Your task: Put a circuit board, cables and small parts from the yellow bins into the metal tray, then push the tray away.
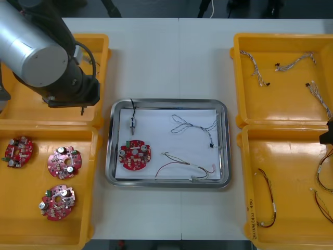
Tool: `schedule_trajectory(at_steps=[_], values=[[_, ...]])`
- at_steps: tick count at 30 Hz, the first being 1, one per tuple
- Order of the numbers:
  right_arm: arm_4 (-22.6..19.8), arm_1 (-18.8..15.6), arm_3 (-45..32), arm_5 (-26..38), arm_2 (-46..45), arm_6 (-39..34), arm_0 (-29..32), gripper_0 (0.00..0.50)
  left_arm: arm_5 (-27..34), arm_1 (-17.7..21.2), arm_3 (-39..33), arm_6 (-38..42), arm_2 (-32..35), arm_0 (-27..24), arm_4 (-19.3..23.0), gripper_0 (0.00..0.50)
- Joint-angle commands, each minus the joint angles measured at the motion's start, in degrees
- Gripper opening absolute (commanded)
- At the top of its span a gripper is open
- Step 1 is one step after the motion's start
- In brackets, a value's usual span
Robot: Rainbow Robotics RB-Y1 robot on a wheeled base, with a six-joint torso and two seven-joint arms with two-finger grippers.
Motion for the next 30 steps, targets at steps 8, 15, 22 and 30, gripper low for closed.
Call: schedule_trajectory(at_steps=[8,15,22,30], values=[[-1.81,-2.52,-1.64,0.18,-5.31,-3.7,0.66,0.5,-3.32,-5.73,-1.03,4.01,-8.18,-5.51,-4.26,0.0],[-1.98,-2.43,-2.08,0.18,-5.31,-3.79,0.66,0.5,-7.01,-8.36,2.75,5.77,-13.1,-7.8,-5.23,0.0],[-2.07,-2.52,-2.17,0.18,-5.31,-3.79,0.66,0.5,-11.67,-10.03,5.82,7.09,-17.93,-8.68,-6.28,0.0],[-1.98,-2.43,-2.17,0.18,-5.31,-3.0,0.66,0.5,-16.95,-10.03,9.95,7.97,-22.15,-8.68,-6.19,0.0]])
